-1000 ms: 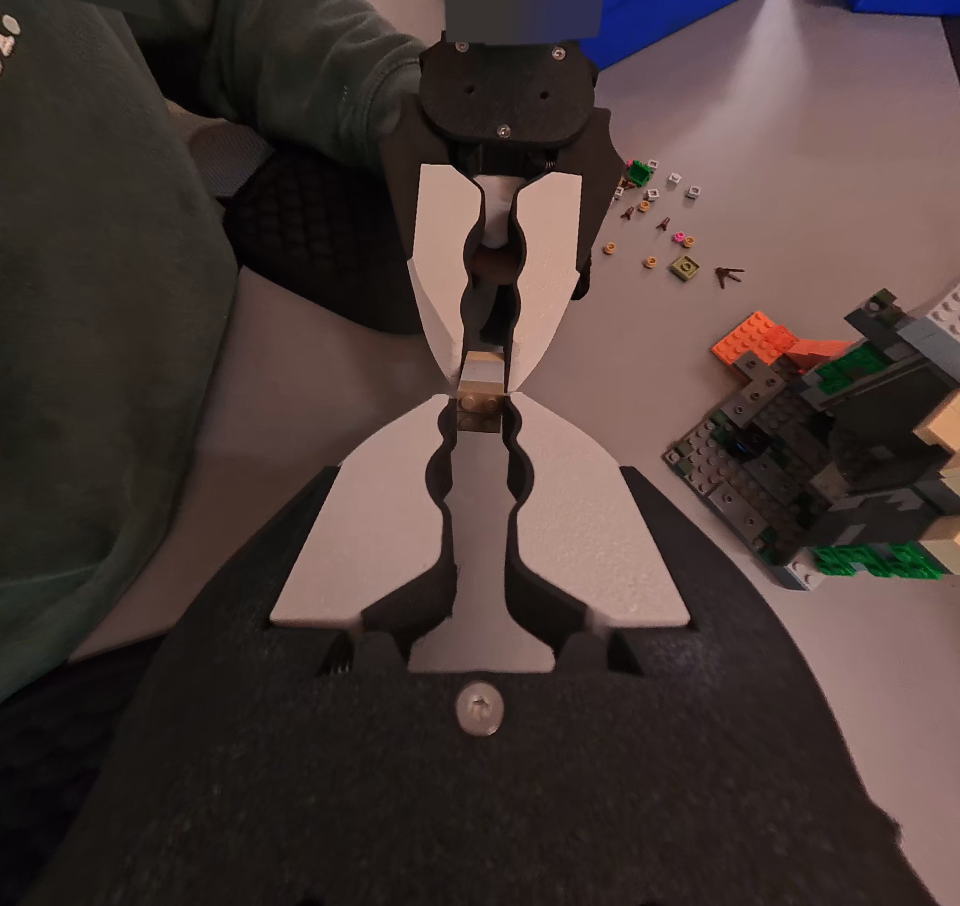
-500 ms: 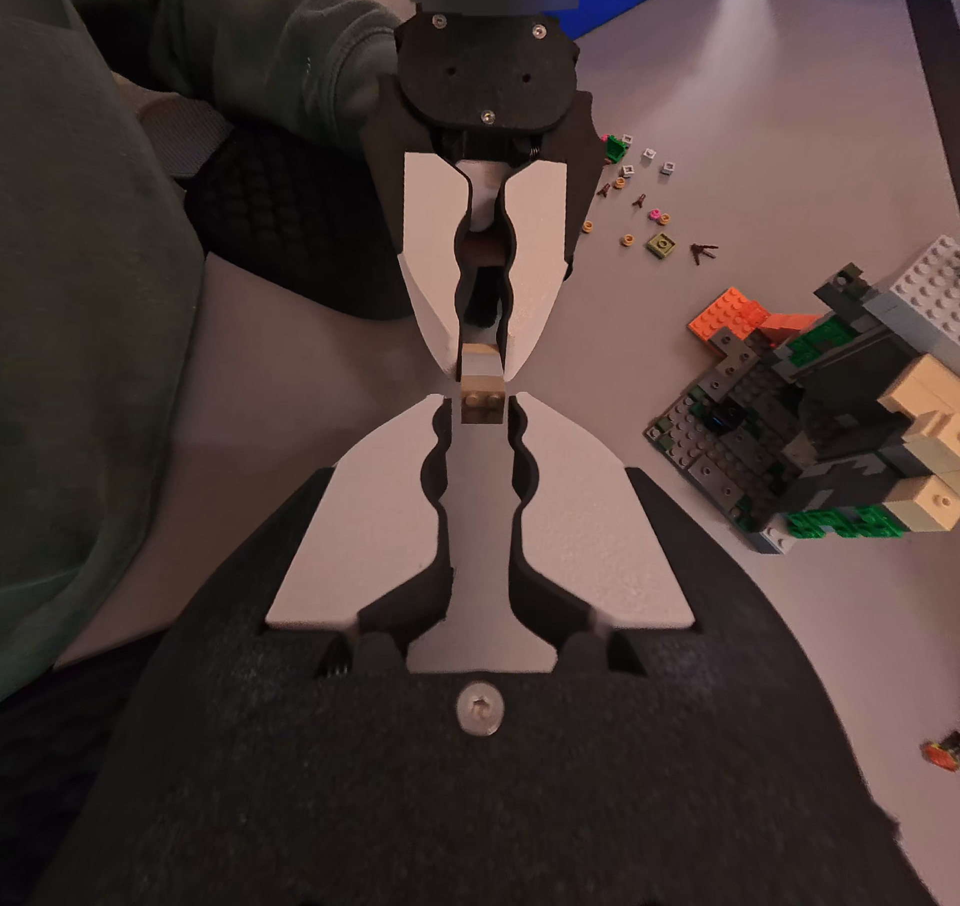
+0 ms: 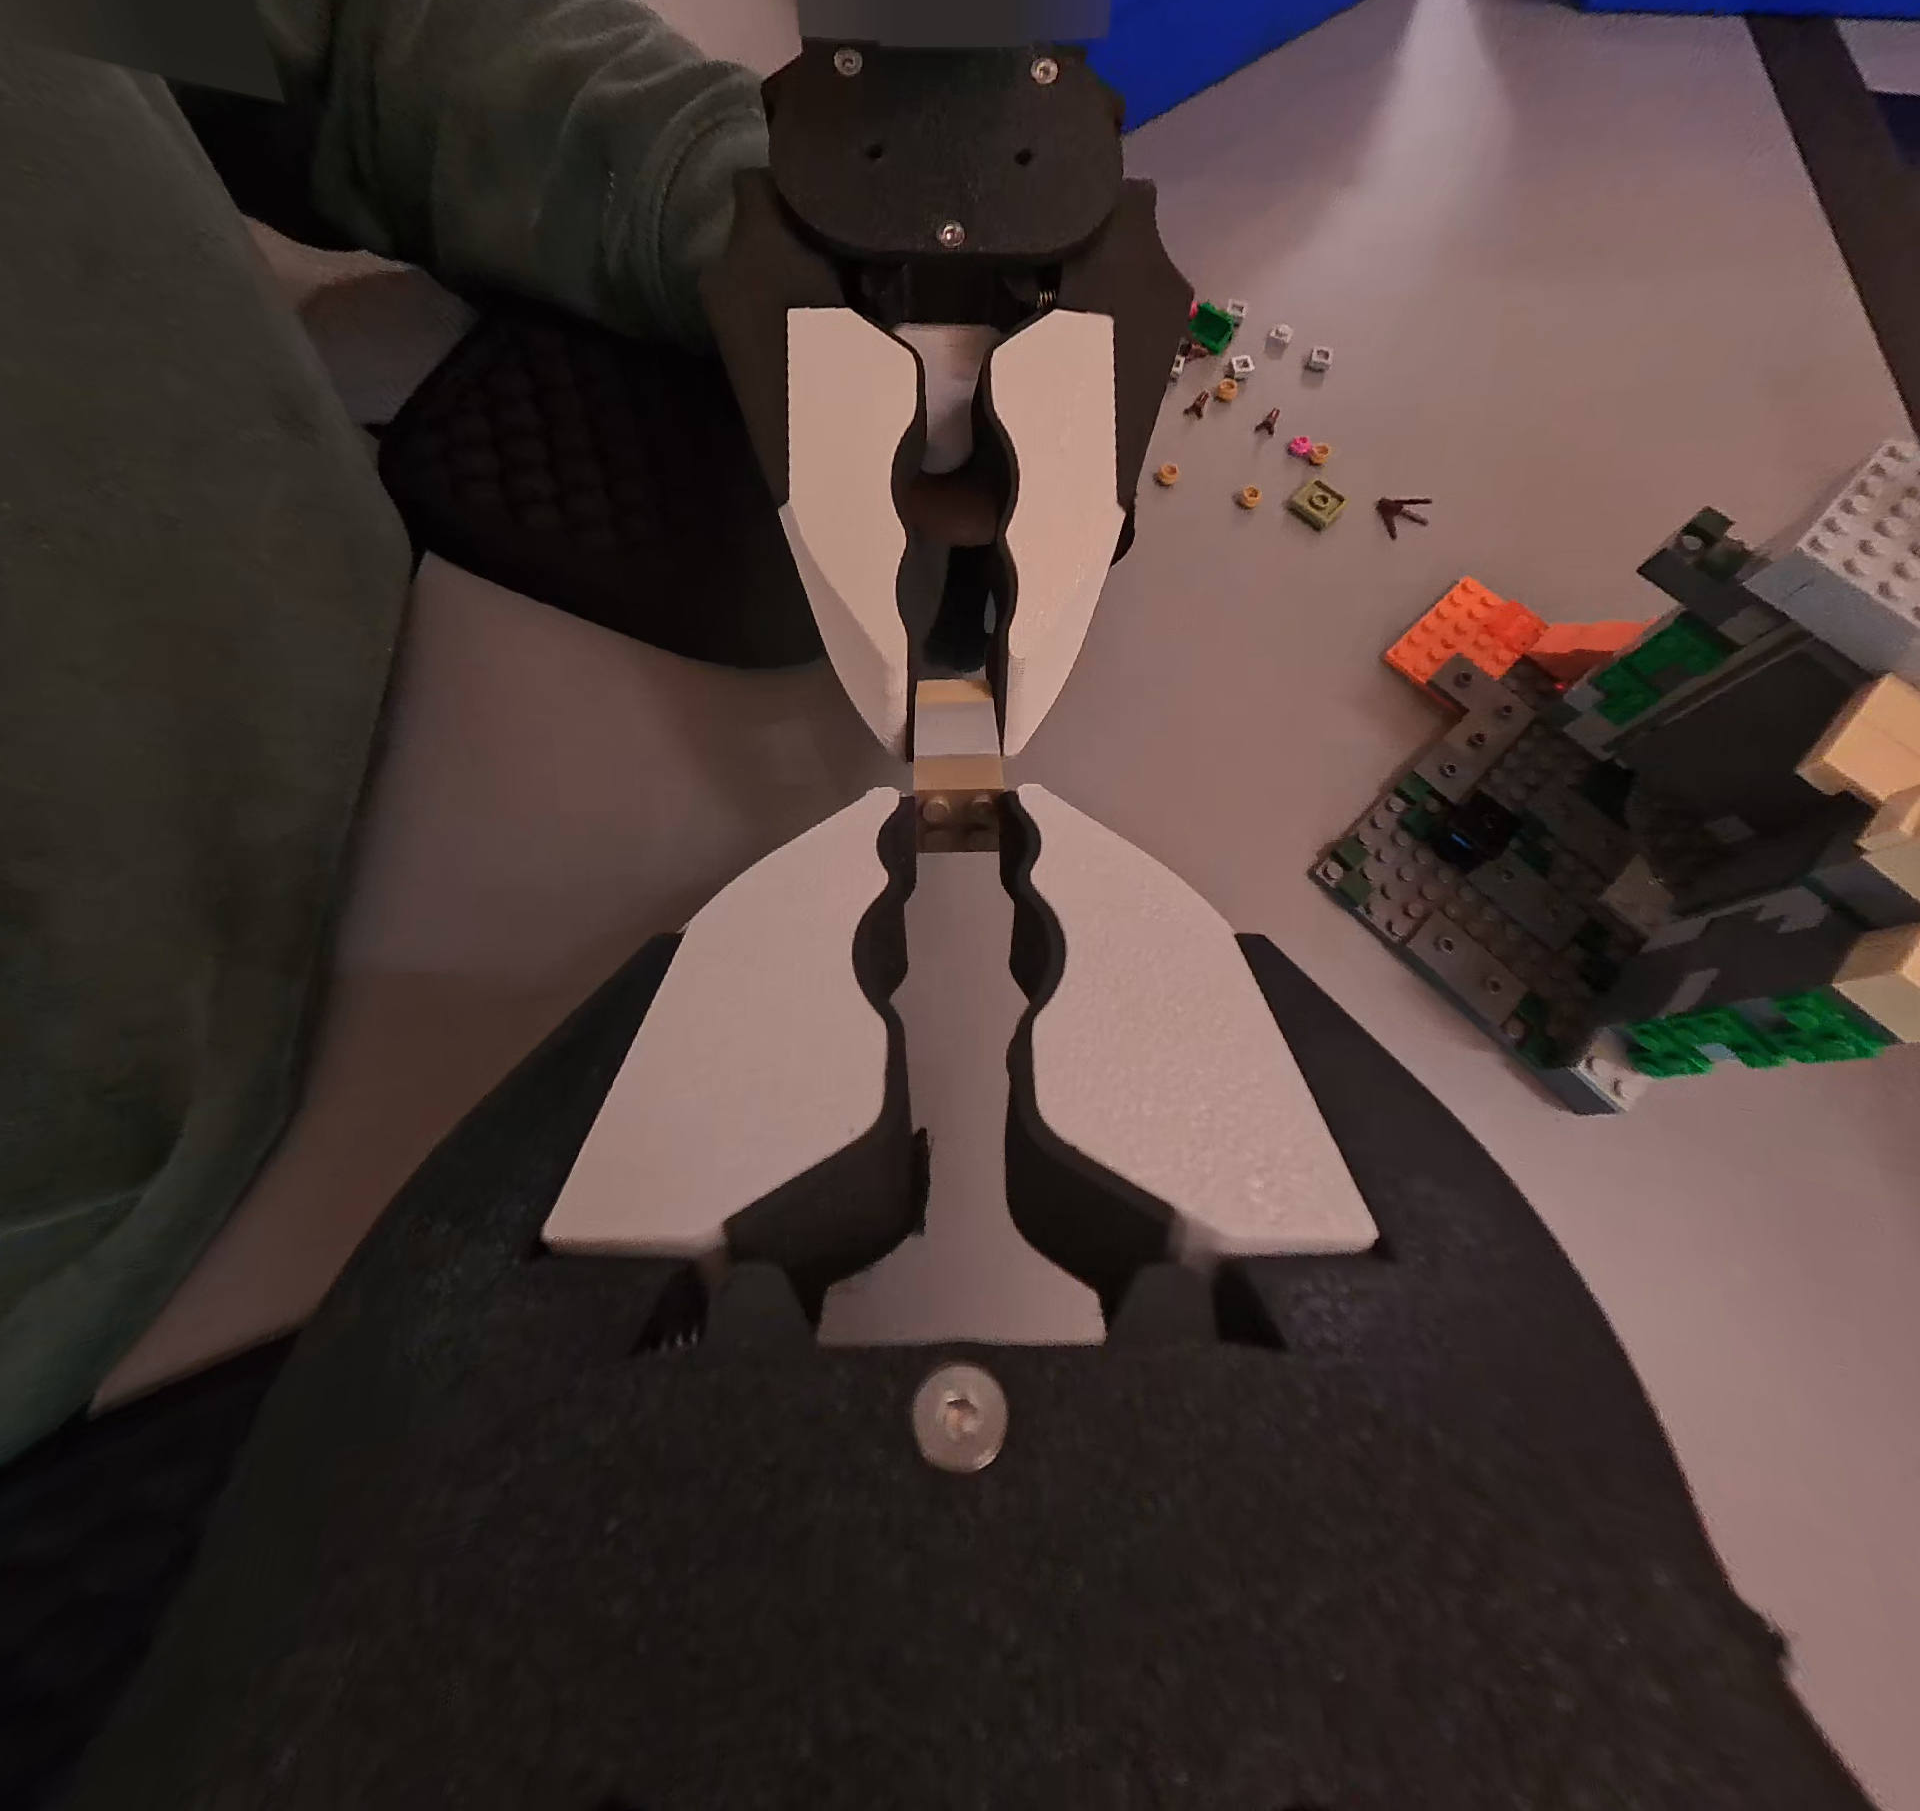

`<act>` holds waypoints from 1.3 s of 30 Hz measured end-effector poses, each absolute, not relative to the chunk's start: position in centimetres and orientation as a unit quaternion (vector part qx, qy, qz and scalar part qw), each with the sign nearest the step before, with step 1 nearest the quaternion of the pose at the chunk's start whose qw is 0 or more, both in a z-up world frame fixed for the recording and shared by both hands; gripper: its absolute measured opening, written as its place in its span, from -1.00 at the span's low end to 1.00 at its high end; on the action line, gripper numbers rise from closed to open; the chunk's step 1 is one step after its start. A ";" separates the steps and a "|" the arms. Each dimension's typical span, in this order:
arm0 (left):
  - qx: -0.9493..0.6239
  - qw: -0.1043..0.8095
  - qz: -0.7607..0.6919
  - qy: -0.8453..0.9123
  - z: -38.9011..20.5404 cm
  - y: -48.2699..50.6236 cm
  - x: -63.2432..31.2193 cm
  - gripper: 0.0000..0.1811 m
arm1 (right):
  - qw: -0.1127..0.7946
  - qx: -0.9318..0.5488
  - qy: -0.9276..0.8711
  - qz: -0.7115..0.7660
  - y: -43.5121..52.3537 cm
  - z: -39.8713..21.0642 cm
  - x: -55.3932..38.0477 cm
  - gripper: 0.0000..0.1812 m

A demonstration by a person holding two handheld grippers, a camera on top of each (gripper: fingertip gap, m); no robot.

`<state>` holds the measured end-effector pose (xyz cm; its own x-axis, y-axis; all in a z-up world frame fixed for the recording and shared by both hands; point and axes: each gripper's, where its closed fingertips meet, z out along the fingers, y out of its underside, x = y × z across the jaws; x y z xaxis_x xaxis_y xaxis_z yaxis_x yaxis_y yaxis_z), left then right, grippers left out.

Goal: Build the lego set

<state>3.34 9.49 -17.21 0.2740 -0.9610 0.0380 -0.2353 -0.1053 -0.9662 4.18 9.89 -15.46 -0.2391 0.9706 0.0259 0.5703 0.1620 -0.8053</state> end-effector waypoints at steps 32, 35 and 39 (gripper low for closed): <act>-0.651 0.459 -0.363 0.483 -18.5 9.4 3.6 -0.82 | 0.313 -0.566 -0.662 0.379 9.9 -17.4 4.2 -0.83; -0.649 0.460 -0.367 0.482 -18.5 9.4 3.7 -0.81 | 0.317 -0.565 -0.667 0.370 9.9 -17.1 4.3 -0.83; -0.640 0.479 -0.390 0.456 -17.2 9.9 3.4 -0.81 | 0.331 -0.567 -0.657 0.371 10.6 -15.5 4.3 -0.71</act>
